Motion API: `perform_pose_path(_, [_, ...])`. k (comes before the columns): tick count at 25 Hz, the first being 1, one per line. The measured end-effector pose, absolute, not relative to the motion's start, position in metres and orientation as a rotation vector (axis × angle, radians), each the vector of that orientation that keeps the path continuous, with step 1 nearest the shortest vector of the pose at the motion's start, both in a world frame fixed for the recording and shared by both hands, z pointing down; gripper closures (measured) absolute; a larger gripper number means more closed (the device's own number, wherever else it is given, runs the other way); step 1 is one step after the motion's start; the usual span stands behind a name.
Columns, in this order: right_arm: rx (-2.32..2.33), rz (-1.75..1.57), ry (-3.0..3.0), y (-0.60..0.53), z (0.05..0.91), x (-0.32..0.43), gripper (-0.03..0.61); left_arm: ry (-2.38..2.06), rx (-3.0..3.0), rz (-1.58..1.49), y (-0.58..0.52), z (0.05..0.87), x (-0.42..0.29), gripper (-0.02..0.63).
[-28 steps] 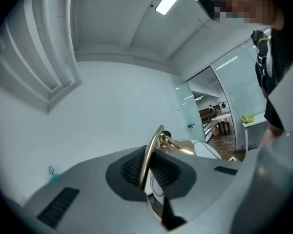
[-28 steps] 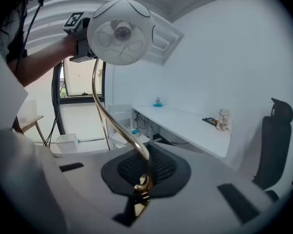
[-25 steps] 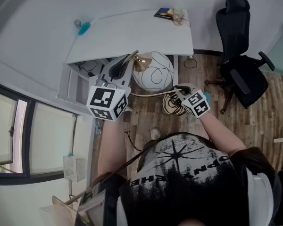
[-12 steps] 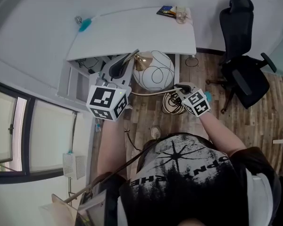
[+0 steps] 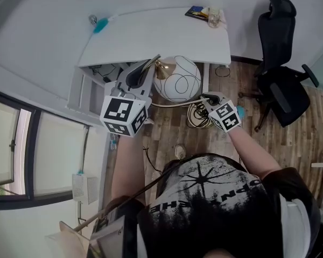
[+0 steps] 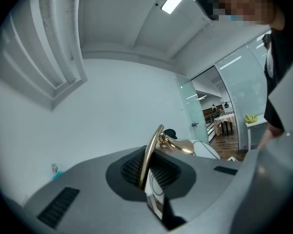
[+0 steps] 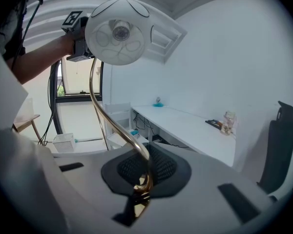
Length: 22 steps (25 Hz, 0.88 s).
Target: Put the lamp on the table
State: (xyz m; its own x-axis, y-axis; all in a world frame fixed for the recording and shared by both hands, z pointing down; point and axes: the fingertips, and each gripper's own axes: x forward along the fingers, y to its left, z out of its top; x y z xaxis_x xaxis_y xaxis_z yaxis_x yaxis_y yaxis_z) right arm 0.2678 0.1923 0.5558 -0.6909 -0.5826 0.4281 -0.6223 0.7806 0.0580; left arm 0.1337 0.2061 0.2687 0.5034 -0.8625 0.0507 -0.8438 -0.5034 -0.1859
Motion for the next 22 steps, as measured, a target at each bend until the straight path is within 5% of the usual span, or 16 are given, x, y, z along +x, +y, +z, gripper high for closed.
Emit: perform_pose_path(22, [0.964,0.139,-2.522,0.122,0.556,0.144,0.558,1.429,-2.632,-0.190,0.134,0.270,0.008,0.594])
